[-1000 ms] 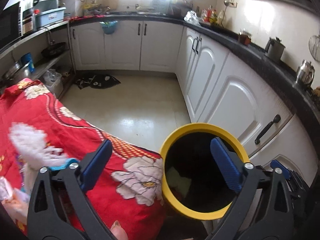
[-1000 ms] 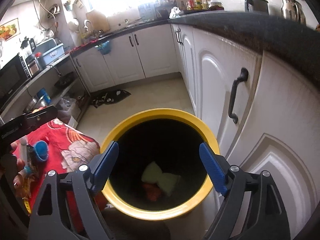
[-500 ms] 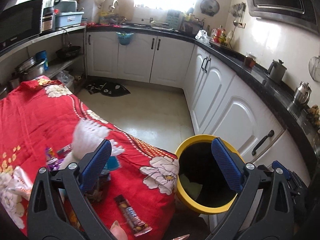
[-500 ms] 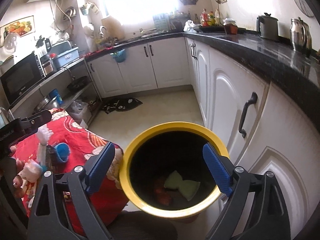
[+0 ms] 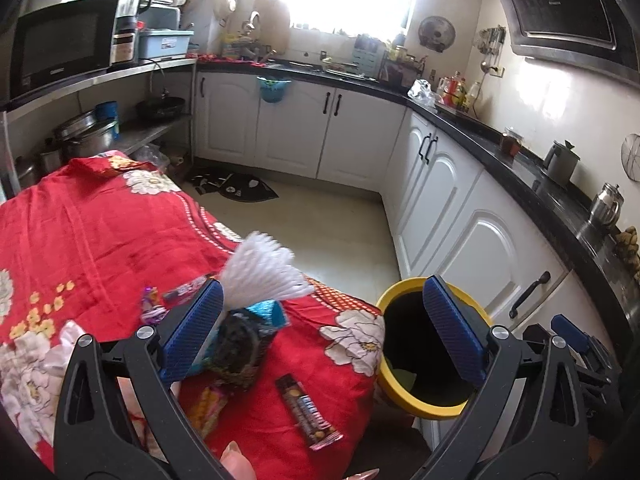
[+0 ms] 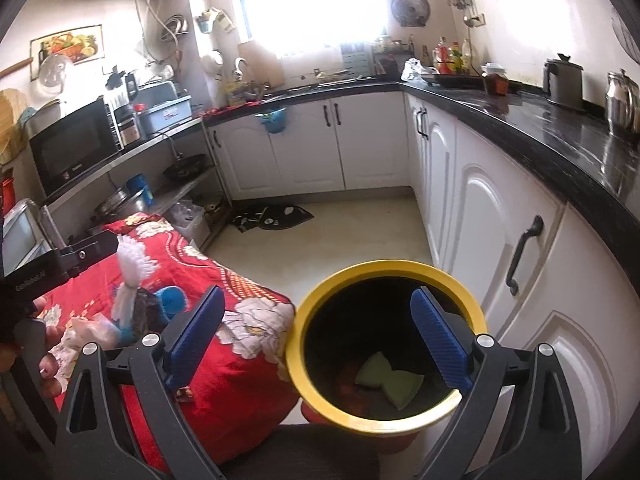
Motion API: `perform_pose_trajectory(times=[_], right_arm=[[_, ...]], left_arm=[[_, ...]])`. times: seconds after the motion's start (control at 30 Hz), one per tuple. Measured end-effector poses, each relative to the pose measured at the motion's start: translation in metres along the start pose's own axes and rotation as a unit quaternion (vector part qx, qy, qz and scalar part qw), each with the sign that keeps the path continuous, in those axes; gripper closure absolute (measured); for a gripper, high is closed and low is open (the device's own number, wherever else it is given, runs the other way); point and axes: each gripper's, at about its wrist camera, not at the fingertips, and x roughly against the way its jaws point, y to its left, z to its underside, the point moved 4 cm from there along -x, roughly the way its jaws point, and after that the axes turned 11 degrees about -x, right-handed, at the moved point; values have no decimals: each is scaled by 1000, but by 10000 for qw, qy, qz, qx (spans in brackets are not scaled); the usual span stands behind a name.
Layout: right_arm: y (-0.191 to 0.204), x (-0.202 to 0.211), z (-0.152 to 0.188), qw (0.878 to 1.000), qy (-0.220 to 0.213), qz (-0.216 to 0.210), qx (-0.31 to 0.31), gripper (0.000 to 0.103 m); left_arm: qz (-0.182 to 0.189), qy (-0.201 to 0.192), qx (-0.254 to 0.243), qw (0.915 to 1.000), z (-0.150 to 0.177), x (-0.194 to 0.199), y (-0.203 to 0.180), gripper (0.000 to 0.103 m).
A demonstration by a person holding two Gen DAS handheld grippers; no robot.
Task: Collect trash
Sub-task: 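Move both tools back over the remaining trash on the bedspread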
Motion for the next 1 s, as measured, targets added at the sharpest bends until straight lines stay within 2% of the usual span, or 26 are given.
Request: perform_pose_trajectory(times=[0.33,0.67,1.0], right_arm=[[36,5,5,9994,5,-271,218,10],[81,5,13,9959,111,-730,516,8],[131,-1,20,9894,258,-1158,842,8]], left_arm=[[-192,-74,267,9994,8,20,32,11],[-475,-96,579,9971,21,43,74,11],[-925,-21,952,9912,37,63,125,11]])
